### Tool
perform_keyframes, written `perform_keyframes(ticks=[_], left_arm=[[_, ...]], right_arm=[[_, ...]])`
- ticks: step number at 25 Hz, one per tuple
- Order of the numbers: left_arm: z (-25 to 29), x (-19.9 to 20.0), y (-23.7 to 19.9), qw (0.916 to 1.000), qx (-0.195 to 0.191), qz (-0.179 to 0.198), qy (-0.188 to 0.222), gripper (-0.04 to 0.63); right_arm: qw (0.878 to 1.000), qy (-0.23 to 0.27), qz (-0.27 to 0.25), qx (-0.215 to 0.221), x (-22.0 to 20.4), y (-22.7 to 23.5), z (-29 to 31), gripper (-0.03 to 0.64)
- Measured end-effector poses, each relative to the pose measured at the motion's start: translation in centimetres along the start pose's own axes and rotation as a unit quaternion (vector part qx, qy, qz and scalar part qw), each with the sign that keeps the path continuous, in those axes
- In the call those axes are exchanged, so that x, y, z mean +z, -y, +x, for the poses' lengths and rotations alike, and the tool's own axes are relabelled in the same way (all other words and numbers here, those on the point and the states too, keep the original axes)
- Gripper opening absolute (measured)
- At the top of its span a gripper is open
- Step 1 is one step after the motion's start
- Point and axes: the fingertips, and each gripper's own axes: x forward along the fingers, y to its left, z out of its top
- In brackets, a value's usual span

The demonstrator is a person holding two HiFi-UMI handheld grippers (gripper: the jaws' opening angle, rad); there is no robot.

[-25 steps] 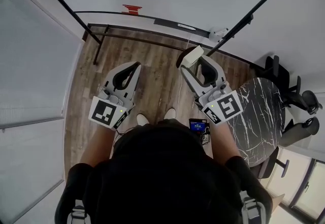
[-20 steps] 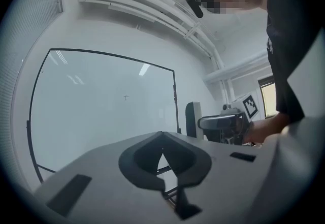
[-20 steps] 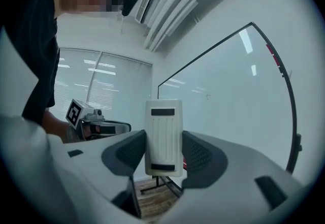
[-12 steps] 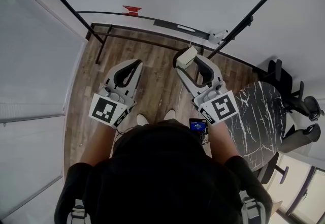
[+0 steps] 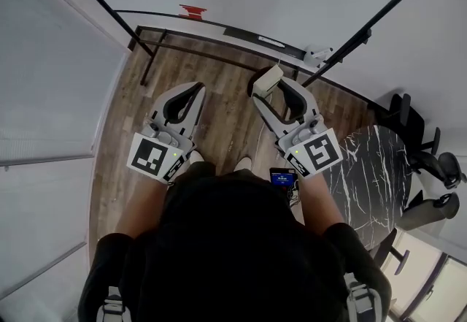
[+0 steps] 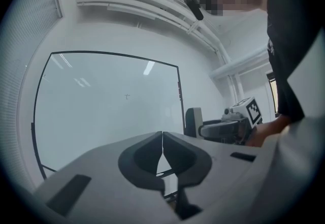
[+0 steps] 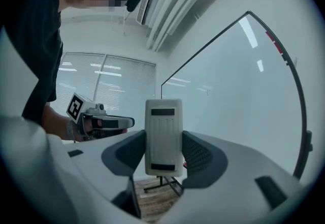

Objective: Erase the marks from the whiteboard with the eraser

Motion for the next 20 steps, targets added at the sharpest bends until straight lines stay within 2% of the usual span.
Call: perform_keyframes(ticks=[5, 10, 20], left_arm=[[0.6, -0.6, -3.2, 0.9998, 0.003, -0.016, 0.006, 0.006], [1.2, -1.1, -8.2, 0.9998, -0.01, -0.013, 0.014, 0.006], [2.9, -0.8, -20.0, 0.9975, -0.066, -0.014, 0.022, 0.006]], right_arm=[[1.0, -0.006, 0.001, 0.002, -0.6, 0.4, 3.0, 0.222], [1.0, -0.012, -0.002, -0.015, -1.0, 1.0, 8.0, 0.222], [0.997, -0.028, -0.012, -0.075, 0.0, 1.7, 19.1, 0.222]])
